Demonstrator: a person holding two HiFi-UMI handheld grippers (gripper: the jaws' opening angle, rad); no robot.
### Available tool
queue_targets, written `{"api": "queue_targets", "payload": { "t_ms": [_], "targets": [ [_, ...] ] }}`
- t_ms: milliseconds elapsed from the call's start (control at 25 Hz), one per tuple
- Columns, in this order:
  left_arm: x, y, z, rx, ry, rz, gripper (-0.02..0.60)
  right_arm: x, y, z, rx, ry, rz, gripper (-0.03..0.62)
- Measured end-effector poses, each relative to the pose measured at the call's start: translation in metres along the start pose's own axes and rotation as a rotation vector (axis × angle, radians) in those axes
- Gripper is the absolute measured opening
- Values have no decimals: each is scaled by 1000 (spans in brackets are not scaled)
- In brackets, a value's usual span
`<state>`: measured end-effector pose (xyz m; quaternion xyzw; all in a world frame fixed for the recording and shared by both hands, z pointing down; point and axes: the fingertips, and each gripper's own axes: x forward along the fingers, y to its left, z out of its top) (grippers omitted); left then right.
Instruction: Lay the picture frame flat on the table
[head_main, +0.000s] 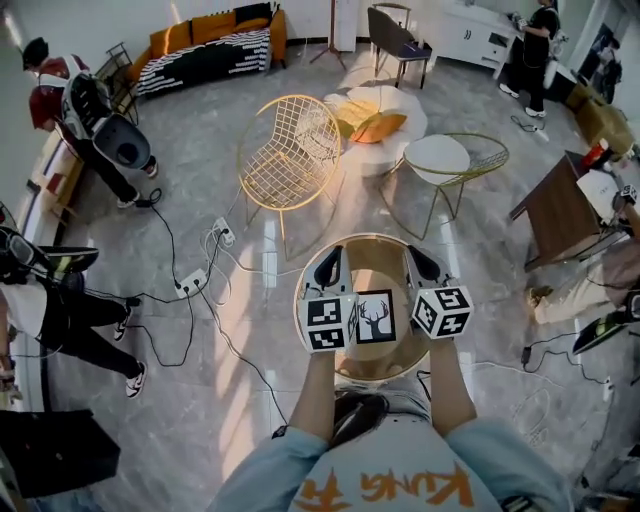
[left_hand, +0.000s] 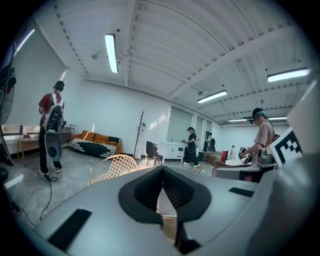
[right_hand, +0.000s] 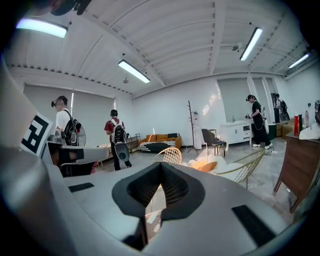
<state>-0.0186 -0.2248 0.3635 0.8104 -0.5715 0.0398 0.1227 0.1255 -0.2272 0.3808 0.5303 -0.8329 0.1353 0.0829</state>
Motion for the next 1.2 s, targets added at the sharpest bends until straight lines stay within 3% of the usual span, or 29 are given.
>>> {"api": "queue_targets", "payload": {
  "t_ms": [200, 400, 1200],
  "targets": [
    [-5, -3, 47, 65, -97, 22, 20, -6, 0, 49, -60, -100, -5, -3],
    [-10, -3, 69, 101, -150, 39, 20, -14, 2, 74, -117, -166, -21, -3],
    [-26, 2, 69, 104, -169, 52, 20, -27, 8, 89, -187, -201, -73, -3]
  ]
}}
